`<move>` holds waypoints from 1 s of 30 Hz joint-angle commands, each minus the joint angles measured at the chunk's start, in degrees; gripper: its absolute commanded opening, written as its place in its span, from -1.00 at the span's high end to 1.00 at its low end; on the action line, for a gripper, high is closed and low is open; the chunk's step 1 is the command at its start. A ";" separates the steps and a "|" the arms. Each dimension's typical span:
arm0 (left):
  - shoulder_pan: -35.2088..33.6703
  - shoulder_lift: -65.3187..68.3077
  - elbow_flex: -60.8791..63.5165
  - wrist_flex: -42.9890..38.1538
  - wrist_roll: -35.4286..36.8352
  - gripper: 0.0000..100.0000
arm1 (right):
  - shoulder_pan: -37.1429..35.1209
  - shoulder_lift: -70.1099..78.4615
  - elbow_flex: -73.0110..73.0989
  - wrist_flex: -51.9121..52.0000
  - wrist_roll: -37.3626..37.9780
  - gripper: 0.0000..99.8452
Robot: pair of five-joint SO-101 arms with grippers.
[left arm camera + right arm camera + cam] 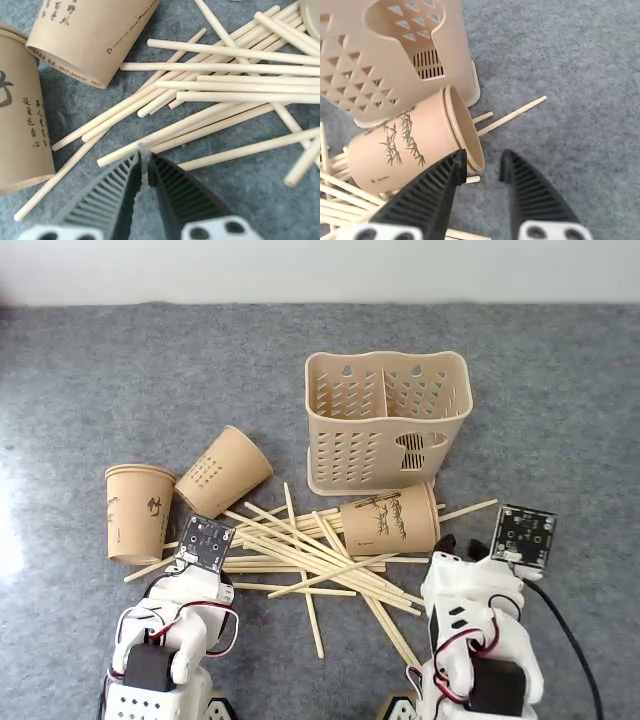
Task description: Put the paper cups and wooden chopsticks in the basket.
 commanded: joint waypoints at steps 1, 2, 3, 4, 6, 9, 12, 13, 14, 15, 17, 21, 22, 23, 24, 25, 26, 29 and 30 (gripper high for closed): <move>-0.09 -0.53 -0.66 0.26 -0.35 0.95 | -1.98 3.38 -5.63 -1.27 -2.20 0.67; -0.09 -0.53 -0.66 0.26 -0.35 0.95 | -2.95 5.93 -7.30 -1.27 -2.99 0.70; -0.09 -0.53 -0.66 0.26 -0.35 0.95 | -3.91 9.27 -9.58 -1.27 -3.78 0.71; -0.09 -0.53 -0.66 0.26 -0.35 0.95 | -4.70 12.97 -12.13 -1.27 -4.75 0.72; -0.09 -0.53 -0.66 0.26 -0.35 0.95 | -6.11 21.67 -17.23 -0.84 -6.68 0.71; -0.09 -0.53 -0.66 0.26 -0.35 0.95 | -8.31 34.68 -22.77 -1.36 -8.44 0.71; -0.09 -0.53 -0.66 0.26 -0.35 0.95 | -8.40 44.70 -27.78 -1.36 -9.93 0.71; -0.09 -0.53 -0.66 0.26 -0.35 0.95 | -8.31 47.16 -29.10 -1.36 -9.93 0.71; -0.09 -0.53 -0.66 0.26 -0.35 0.95 | -8.31 49.10 -30.07 -1.36 -9.93 0.71; -0.09 -0.53 -0.66 0.26 -0.35 0.95 | -8.48 50.86 -30.77 -1.63 -9.85 0.71; -0.09 -0.53 -0.66 0.26 -0.35 0.95 | -8.57 53.58 -31.12 -3.82 -9.76 0.71; -0.09 -0.53 -0.66 0.26 -0.35 0.95 | -8.13 57.36 -31.12 -8.31 -7.91 0.71; -0.09 -0.53 -0.66 0.26 -0.35 0.95 | -8.13 58.15 -31.12 -9.19 -6.77 0.71; -0.09 -0.53 -0.66 0.26 -0.35 0.95 | -8.13 58.77 -31.12 -10.07 -5.98 0.71; -0.09 -0.53 -0.66 0.26 -0.35 0.95 | -8.04 59.38 -31.12 -10.86 -5.45 0.71; -0.09 -0.53 -0.66 0.26 -0.35 0.95 | -7.87 60.00 -31.12 -11.47 -5.36 0.71; -0.09 -0.53 -0.66 0.26 -0.35 0.95 | -7.25 60.62 -31.12 -12.18 -5.01 0.71; -0.09 -0.53 -0.66 0.26 -0.35 0.95 | -5.23 62.55 -31.12 -14.81 -2.37 0.71; -0.09 -0.53 -0.66 0.26 -0.35 0.95 | -4.79 63.34 -31.12 -15.43 -1.67 0.71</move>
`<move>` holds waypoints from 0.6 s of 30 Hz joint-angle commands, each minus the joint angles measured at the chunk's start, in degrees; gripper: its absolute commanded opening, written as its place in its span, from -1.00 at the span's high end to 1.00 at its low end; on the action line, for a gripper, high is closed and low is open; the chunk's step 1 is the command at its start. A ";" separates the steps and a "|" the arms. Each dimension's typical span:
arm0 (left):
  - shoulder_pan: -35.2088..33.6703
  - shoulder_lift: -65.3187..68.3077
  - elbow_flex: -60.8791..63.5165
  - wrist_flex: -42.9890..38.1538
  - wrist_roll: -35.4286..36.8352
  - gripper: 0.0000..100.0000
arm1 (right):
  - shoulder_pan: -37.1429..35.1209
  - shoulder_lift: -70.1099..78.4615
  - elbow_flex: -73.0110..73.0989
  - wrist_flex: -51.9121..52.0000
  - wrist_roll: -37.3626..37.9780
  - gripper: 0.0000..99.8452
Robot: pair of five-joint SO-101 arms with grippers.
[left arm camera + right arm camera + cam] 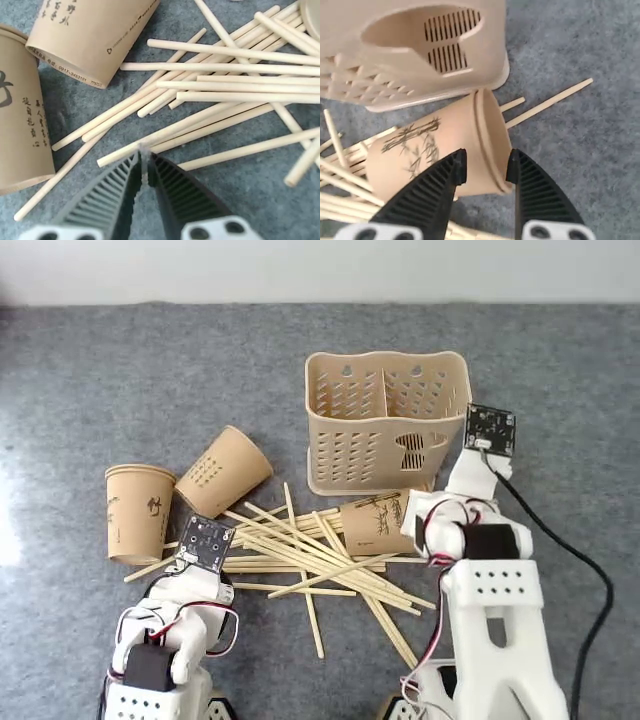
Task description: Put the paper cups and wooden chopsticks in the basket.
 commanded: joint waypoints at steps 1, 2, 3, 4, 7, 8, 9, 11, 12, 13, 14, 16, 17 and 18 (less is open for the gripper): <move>-0.09 -0.53 -0.66 0.26 -0.35 0.95 | 1.80 2.33 -3.25 -2.77 2.99 0.71; -0.09 -0.53 -0.66 0.26 -0.35 0.95 | 1.80 3.38 -3.25 -2.77 3.52 0.72; -0.09 -0.53 -0.66 0.26 -0.35 0.95 | 1.80 4.53 -3.25 -2.77 3.96 0.72; -0.09 -0.53 -0.66 0.26 -0.35 0.95 | 1.63 5.67 -3.25 -2.68 4.40 0.72; -0.09 -0.53 -0.66 0.26 -0.35 0.95 | 0.75 8.22 -3.25 -2.68 5.54 0.72; -0.09 -0.53 -0.66 0.26 -0.35 0.95 | 0.22 8.75 -3.25 -2.33 6.15 0.72; -0.09 -0.53 -0.66 0.26 -0.35 0.95 | -0.40 9.10 -3.25 -2.15 6.77 0.72; -0.09 -0.53 -0.66 0.26 -0.35 0.95 | -2.07 9.27 -3.16 -1.19 7.65 0.72; -0.09 -0.53 -0.66 0.26 -0.35 0.95 | -2.86 9.27 -3.34 -0.13 8.00 0.72; -0.09 -0.53 -0.66 0.26 -0.35 0.95 | -3.74 9.27 -3.52 0.66 8.00 0.72; -0.09 -0.53 -0.66 0.26 -0.35 0.95 | -4.44 9.27 -3.52 1.10 8.00 0.75; -0.09 -0.53 -0.66 0.26 -0.35 0.95 | -5.85 9.27 -3.52 1.36 7.91 0.86; -0.09 -0.53 -0.66 0.26 -0.35 0.95 | -6.37 9.19 -3.52 1.36 7.91 0.95; -0.09 -0.53 -0.66 0.26 -0.35 0.95 | -6.81 9.10 -3.60 1.45 7.91 1.00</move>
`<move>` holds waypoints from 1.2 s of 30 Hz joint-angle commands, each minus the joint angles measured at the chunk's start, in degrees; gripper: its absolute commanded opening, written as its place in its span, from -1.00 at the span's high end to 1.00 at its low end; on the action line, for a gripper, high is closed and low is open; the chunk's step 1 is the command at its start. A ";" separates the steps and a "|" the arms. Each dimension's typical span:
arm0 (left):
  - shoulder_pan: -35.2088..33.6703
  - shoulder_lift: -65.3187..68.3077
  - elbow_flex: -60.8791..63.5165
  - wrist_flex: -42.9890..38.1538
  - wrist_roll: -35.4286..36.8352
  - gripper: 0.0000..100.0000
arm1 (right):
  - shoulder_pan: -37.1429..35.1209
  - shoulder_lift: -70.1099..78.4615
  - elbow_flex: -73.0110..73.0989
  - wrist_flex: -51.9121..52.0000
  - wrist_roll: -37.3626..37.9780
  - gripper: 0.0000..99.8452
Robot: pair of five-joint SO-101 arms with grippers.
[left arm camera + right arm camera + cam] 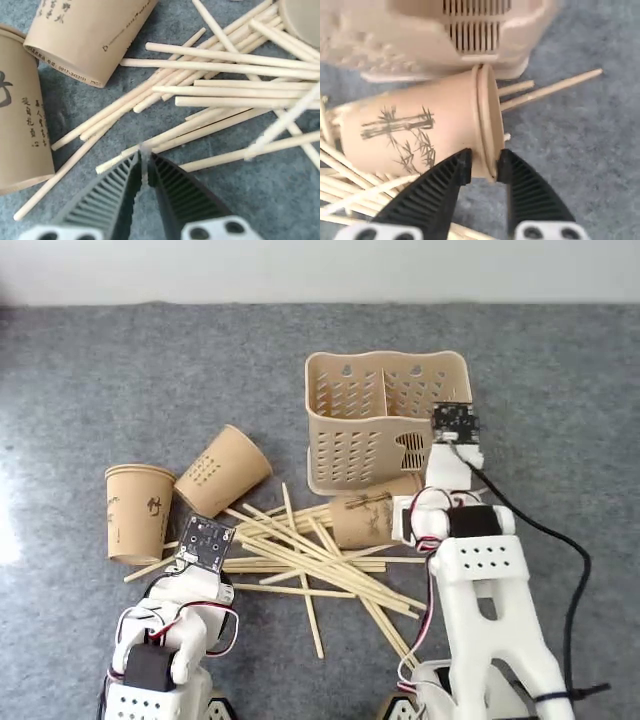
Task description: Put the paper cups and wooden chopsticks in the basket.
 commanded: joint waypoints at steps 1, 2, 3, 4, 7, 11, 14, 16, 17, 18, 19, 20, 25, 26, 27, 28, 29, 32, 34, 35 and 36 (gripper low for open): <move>-0.09 -0.53 -0.66 0.26 -0.35 0.95 | -2.51 0.04 -1.05 0.92 0.70 0.96; -0.09 -0.53 -0.66 0.26 -0.35 0.95 | -2.59 -0.66 -0.97 1.01 0.70 0.95; -0.09 -0.53 -0.66 0.26 -0.35 0.95 | -2.59 -1.63 -0.97 1.01 0.70 0.96; -0.09 -0.53 -0.66 0.26 -0.35 0.95 | -2.59 -2.68 -0.97 1.01 0.70 0.99; -0.09 -0.53 -0.66 0.26 -0.35 0.95 | -2.68 -7.08 -0.97 2.42 0.79 0.98; -0.09 -0.53 -0.66 0.26 -0.35 0.95 | -3.56 -15.25 -0.97 6.20 1.93 0.98; -0.09 -0.53 -0.66 0.26 -0.35 0.95 | -5.76 -22.99 -0.97 10.07 6.68 0.98; -0.09 -0.53 -0.66 0.26 -0.35 0.95 | -7.34 -28.88 -0.97 12.44 9.05 0.98; -0.09 -0.53 -0.66 0.26 -0.35 0.95 | -8.04 -31.87 -0.97 13.49 9.93 0.98; -0.09 -0.53 -0.66 0.26 -0.35 0.95 | -8.75 -34.77 -0.97 14.46 11.16 0.98; -0.09 -0.53 -0.66 0.26 -0.35 0.95 | -9.45 -37.85 -0.97 15.34 12.75 0.98; -0.09 -0.53 -0.66 0.26 -0.35 0.95 | -10.15 -40.66 -0.97 16.31 14.77 0.98; -0.09 -0.53 -0.66 0.26 -0.35 0.95 | -11.82 -52.62 -0.97 20.88 23.47 0.98; -0.09 -0.53 -0.66 0.26 -0.35 0.95 | -11.82 -54.20 -0.97 21.32 24.44 0.98; -0.09 -0.53 -0.66 0.26 -0.35 0.95 | -11.74 -55.60 -1.05 21.58 25.14 0.98; -0.09 -0.53 -0.66 0.26 -0.35 0.95 | -11.74 -56.66 -1.05 21.67 25.67 0.98; -0.09 -0.53 -0.66 0.26 -0.35 0.95 | -11.74 -57.36 -1.67 21.76 25.93 0.98; -0.09 -0.53 -0.66 0.26 -0.35 0.95 | -11.65 -57.27 -6.15 21.85 25.85 0.98; -0.09 -0.53 -0.66 0.26 -0.35 0.95 | -10.59 -56.40 -9.67 21.41 25.85 0.98; -0.09 -0.53 -0.66 0.26 -0.35 0.95 | -9.98 -55.69 -11.52 21.23 25.93 0.98; -0.09 -0.53 -0.66 0.26 -0.35 0.95 | -9.54 -54.64 -13.45 21.23 25.93 0.98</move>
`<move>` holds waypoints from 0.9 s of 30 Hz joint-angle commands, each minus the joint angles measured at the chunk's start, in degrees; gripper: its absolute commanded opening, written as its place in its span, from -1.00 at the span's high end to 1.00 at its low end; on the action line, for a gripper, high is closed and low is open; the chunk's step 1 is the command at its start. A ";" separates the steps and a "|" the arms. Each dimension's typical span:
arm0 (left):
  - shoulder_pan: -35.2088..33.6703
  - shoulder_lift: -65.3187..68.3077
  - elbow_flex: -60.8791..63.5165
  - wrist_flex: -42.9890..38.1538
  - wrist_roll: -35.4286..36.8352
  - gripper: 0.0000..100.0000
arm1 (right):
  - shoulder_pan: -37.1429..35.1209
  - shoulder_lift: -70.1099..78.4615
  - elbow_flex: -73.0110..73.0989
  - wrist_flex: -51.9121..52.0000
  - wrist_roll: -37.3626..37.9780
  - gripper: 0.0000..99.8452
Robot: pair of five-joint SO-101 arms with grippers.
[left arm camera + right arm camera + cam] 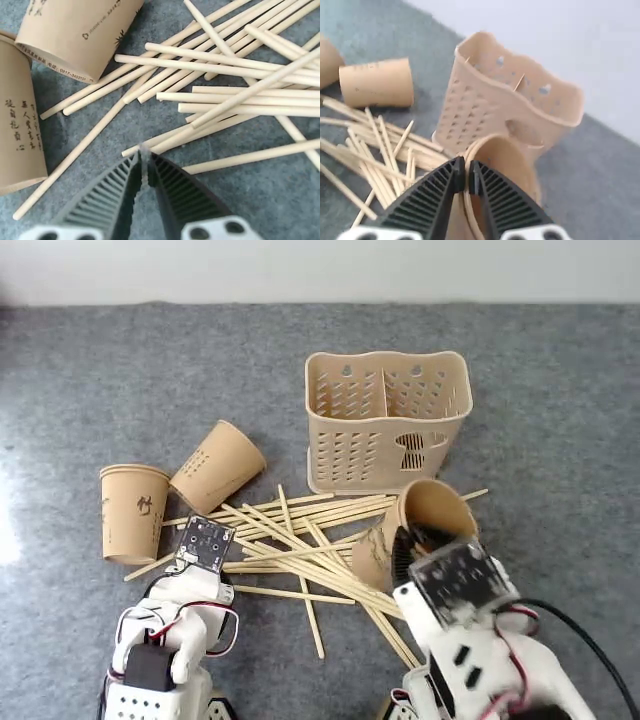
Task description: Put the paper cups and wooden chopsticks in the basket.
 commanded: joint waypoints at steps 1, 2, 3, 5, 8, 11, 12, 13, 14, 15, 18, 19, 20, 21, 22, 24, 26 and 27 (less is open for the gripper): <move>-0.09 -0.53 -0.66 0.26 -0.35 0.95 | 1.80 3.65 -8.62 -0.57 0.88 0.98; -0.09 -0.53 -0.66 0.26 -0.35 0.95 | 2.07 5.23 -10.46 -1.10 0.88 0.98; -0.09 -0.53 -0.66 0.26 -0.35 0.95 | 2.51 6.81 -12.22 -1.80 1.23 0.98; -0.09 -0.53 -0.66 0.26 -0.35 0.95 | 3.91 10.24 -15.65 -3.30 3.60 0.98; -0.09 -0.53 -0.66 0.26 -0.35 0.95 | 6.46 14.99 -19.08 -7.69 5.98 0.98; -0.09 -0.53 -0.66 0.26 -0.35 0.95 | 8.84 18.95 -20.84 -13.58 8.00 0.98; -0.09 -0.53 -0.66 0.26 -0.35 0.95 | 9.36 20.09 -21.27 -15.69 8.53 0.98; -0.09 -0.53 -0.66 0.26 -0.35 0.95 | 9.80 21.23 -21.63 -17.89 9.14 0.98; -0.09 -0.53 -0.66 0.26 -0.35 0.95 | 10.33 22.37 -21.98 -20.09 9.67 0.98; -0.09 -0.53 -0.66 0.26 -0.35 0.95 | 10.86 23.52 -22.24 -22.29 10.37 0.98; -0.09 -0.53 -0.66 0.26 -0.35 0.95 | 12.09 27.47 -22.24 -29.23 10.99 0.98; -0.09 -0.53 -0.66 0.26 -0.35 0.95 | 12.44 28.97 -22.24 -31.43 10.99 0.98; -0.09 -0.53 -0.66 0.26 -0.35 0.95 | 12.70 30.64 -22.24 -33.80 10.99 0.98; -0.09 -0.53 -0.66 0.26 -0.35 0.95 | 13.05 32.31 -22.24 -36.00 10.99 0.98; -0.09 -0.53 -0.66 0.26 -0.35 0.95 | 13.41 34.07 -22.33 -38.11 11.08 0.98; -0.09 -0.53 -0.66 0.26 -0.35 0.95 | 14.11 37.32 -22.33 -42.59 11.08 0.98; -0.09 -0.53 -0.66 0.26 -0.35 0.95 | 14.64 40.40 -22.33 -46.46 11.08 0.98; -0.09 -0.53 -0.66 0.26 -0.35 0.95 | 14.90 41.80 -22.33 -48.31 11.08 0.98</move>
